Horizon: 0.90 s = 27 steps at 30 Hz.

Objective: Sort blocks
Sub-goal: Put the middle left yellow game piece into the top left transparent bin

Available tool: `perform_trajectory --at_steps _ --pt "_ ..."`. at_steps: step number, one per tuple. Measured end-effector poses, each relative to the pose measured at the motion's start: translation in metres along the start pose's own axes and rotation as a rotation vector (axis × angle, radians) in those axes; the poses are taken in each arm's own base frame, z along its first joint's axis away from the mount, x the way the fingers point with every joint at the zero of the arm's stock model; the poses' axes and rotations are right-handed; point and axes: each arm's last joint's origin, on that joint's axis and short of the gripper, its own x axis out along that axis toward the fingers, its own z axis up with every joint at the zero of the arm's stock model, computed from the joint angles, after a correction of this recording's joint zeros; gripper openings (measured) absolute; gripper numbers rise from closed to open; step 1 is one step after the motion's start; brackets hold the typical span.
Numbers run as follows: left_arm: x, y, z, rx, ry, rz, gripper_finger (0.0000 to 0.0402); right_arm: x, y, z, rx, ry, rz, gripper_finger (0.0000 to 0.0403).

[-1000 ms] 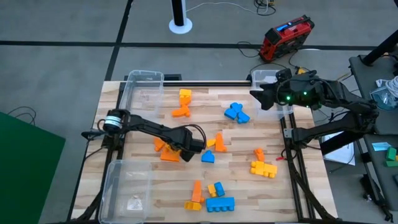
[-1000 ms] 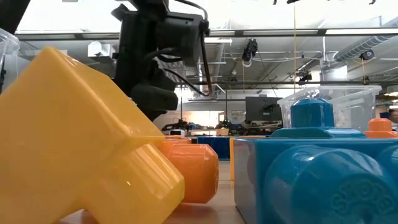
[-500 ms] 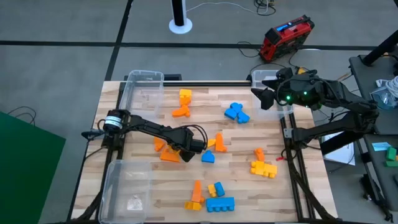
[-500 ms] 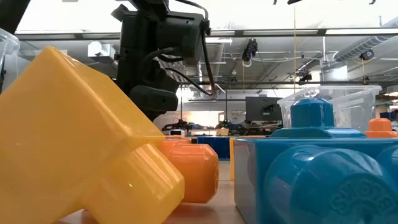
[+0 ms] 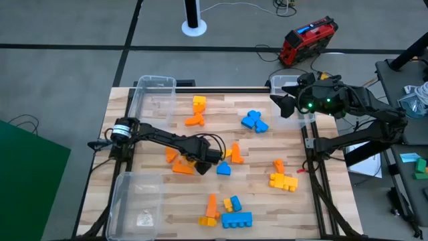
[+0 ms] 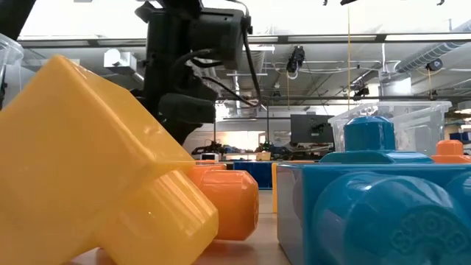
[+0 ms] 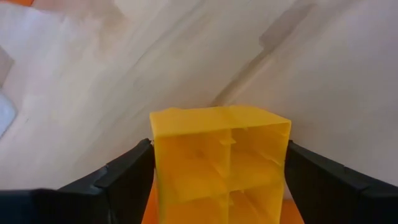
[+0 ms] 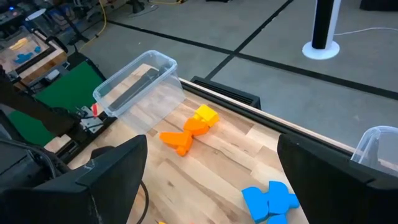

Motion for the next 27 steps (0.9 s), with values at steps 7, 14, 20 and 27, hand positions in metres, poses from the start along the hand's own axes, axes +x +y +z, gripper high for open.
perform_trajectory --at_steps 7,14,20,27 --pt "-0.008 -0.002 0.004 0.011 -0.019 -0.022 0.0303 -0.015 0.004 0.018 0.074 -0.086 0.089 0.0352" --pt "-0.008 -0.002 0.006 0.022 -0.057 -0.012 0.0284 -0.043 0.004 0.054 0.227 -0.276 0.19 0.0345" --pt "-0.009 -0.001 0.006 0.036 -0.068 0.0 0.0278 -0.038 0.008 0.069 0.215 -0.338 0.147 0.0304" --pt "-0.017 0.002 0.004 0.061 -0.048 0.022 0.0277 -0.041 0.007 0.065 0.127 -0.186 0.196 0.0246"
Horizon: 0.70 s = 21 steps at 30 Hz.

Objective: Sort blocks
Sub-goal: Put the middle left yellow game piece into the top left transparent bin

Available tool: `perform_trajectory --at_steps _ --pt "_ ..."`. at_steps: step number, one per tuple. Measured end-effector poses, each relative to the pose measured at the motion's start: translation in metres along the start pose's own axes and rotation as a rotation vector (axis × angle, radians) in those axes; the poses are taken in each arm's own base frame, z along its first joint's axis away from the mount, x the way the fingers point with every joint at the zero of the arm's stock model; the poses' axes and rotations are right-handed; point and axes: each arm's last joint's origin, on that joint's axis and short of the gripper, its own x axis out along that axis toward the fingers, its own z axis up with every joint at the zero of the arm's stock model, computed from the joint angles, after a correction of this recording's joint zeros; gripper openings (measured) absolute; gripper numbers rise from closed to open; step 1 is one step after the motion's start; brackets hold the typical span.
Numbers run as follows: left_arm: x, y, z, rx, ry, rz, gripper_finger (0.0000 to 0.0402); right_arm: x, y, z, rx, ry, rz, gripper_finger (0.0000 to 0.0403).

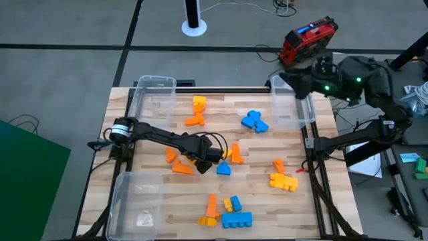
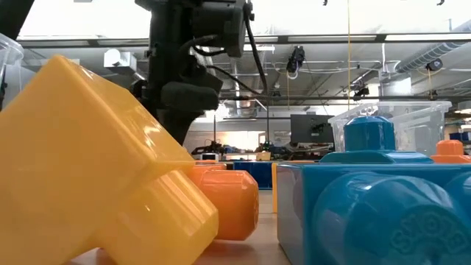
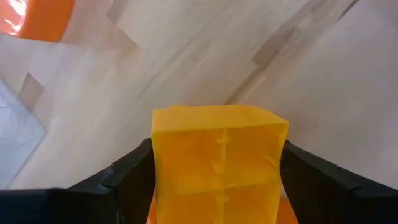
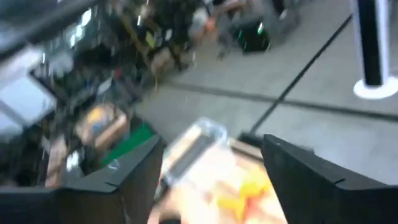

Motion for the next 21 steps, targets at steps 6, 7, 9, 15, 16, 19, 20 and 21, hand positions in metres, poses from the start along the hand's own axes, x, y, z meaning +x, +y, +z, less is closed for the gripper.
perform_trajectory --at_steps 6,7,9,15,16,19,20,21 --pt "-0.023 0.0 0.007 0.005 -0.025 -0.053 0.0277 -0.01 -0.004 0.001 -0.013 -0.006 -0.012 0.0213" --pt "-0.03 0.001 0.009 0.013 -0.03 -0.059 0.0277 -0.01 -0.004 0.001 -0.017 -0.006 -0.014 0.0209" --pt "-0.048 0.002 0.014 0.042 -0.05 -0.078 0.0277 -0.009 -0.005 0.0 -0.023 0.002 -0.019 0.0202" --pt "-0.12 0.021 0.026 0.069 -0.124 -0.094 0.0277 0.001 -0.006 -0.008 -0.086 0.069 -0.069 0.0177" --pt "-0.134 0.027 0.026 0.064 -0.144 -0.087 0.0277 0.003 -0.006 -0.008 -0.095 0.073 -0.081 0.0172" --pt "-0.169 0.045 0.032 0.005 -0.247 -0.107 0.0277 0.009 -0.005 -0.011 -0.12 0.095 -0.099 0.0158" --pt "-0.18 0.054 0.034 -0.022 -0.283 -0.138 0.0277 0.011 -0.005 -0.012 -0.13 0.098 -0.1 0.0153" --pt "-0.188 0.063 0.035 -0.047 -0.302 -0.153 0.0277 0.012 -0.004 -0.012 -0.14 0.103 -0.102 0.0146"
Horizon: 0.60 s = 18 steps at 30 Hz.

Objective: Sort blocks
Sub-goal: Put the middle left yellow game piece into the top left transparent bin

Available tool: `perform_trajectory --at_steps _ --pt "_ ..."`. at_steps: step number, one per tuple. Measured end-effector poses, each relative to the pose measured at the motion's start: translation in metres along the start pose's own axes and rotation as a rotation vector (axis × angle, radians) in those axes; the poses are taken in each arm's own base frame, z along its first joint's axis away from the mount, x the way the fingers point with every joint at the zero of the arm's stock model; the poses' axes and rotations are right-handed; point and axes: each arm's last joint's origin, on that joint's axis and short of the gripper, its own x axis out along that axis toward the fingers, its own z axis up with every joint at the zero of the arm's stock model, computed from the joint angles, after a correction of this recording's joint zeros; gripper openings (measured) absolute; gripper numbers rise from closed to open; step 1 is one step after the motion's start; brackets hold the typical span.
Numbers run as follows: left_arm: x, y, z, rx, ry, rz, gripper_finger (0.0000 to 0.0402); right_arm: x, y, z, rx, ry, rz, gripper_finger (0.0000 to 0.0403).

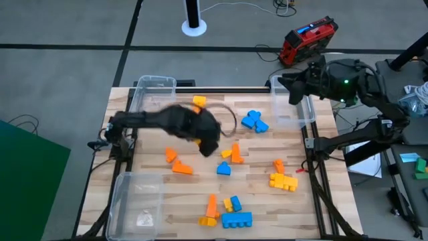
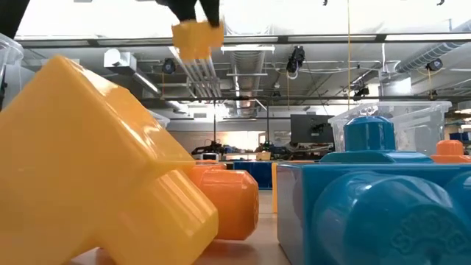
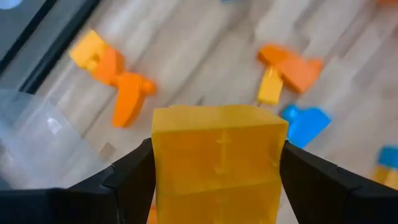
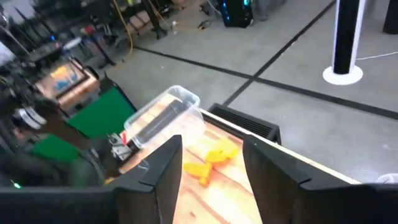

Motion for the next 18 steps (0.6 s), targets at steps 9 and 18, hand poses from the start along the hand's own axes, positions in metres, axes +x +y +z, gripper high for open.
perform_trajectory --at_steps 9,18 --pt "-0.027 0.111 0.031 -0.315 -0.089 0.048 0.0277 0.007 0.003 -0.001 -0.056 0.009 -0.006 0.0085" --pt "0.011 0.228 0.011 -0.61 0.141 0.142 0.0277 0.013 0.005 -0.002 -0.091 0.022 -0.012 0.0034"
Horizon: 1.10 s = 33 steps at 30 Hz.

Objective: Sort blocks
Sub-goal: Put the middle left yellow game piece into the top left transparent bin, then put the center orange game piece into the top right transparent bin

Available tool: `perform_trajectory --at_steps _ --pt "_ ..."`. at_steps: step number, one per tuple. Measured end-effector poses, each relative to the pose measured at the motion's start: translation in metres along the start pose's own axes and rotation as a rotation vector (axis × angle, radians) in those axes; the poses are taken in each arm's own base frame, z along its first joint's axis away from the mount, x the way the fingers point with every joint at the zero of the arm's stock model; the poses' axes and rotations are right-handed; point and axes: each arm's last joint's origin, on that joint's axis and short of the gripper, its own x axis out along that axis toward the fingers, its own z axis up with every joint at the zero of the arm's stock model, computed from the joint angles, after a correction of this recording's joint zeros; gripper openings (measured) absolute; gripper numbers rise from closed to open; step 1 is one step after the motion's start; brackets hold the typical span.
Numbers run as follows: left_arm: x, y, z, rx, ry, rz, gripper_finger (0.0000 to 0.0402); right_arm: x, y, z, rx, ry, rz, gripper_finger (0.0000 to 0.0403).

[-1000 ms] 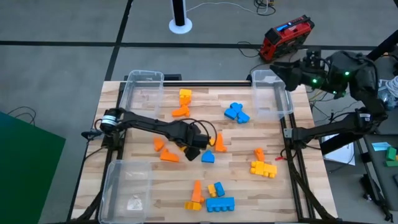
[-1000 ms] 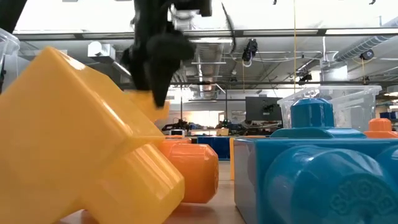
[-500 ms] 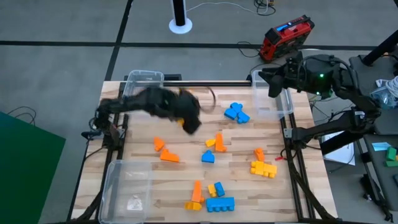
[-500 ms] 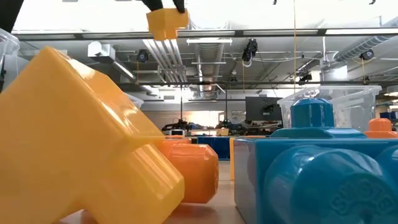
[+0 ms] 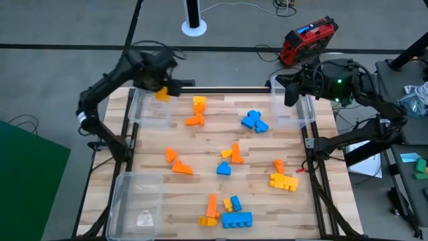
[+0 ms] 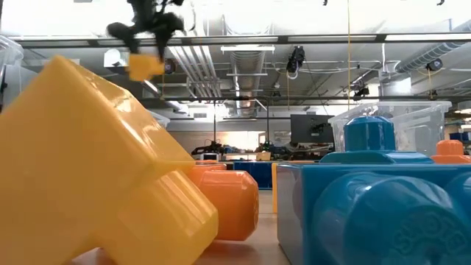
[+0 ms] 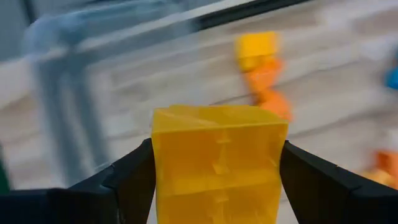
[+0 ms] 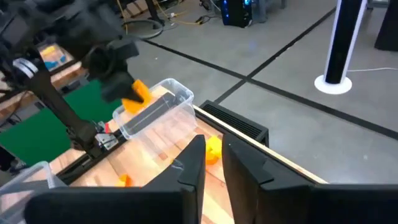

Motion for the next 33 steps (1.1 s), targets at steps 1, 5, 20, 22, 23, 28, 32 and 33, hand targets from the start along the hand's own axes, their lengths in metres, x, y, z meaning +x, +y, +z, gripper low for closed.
perform_trajectory --at_steps 1,5,20,22,23,28,32,33 --pt "0.005 0.01 0.002 -0.028 0.019 0.01 0.0277 0.002 0.001 0.0 -0.002 0.003 -0.001 0.0031" --pt "0.027 0.038 0.0 -0.098 0.121 0.038 0.0277 0.006 0.002 -0.001 -0.016 0.012 -0.006 0.0021" --pt "0.044 0.053 -0.012 -0.079 0.119 0.18 0.0338 0.028 0.01 -0.004 -0.096 0.059 -0.025 0.0039" --pt "0.035 0.053 -0.013 -0.075 0.094 0.159 0.0338 0.03 0.01 -0.005 -0.106 0.061 -0.026 0.0044" --pt "0.028 0.052 -0.015 -0.073 0.077 0.137 0.0338 0.032 0.011 -0.005 -0.113 0.065 -0.028 0.0046" --pt "-0.013 0.031 -0.04 -0.053 -0.059 -0.021 0.0336 0.046 0.016 -0.007 -0.128 0.086 -0.036 0.0056" --pt "-0.04 0.005 -0.073 -0.028 -0.196 -0.181 0.0336 0.065 0.022 -0.009 -0.158 0.103 -0.04 0.0061" --pt "-0.045 0.0 -0.082 -0.024 -0.221 -0.204 0.0336 0.071 0.023 -0.011 -0.171 0.114 -0.042 0.0062"
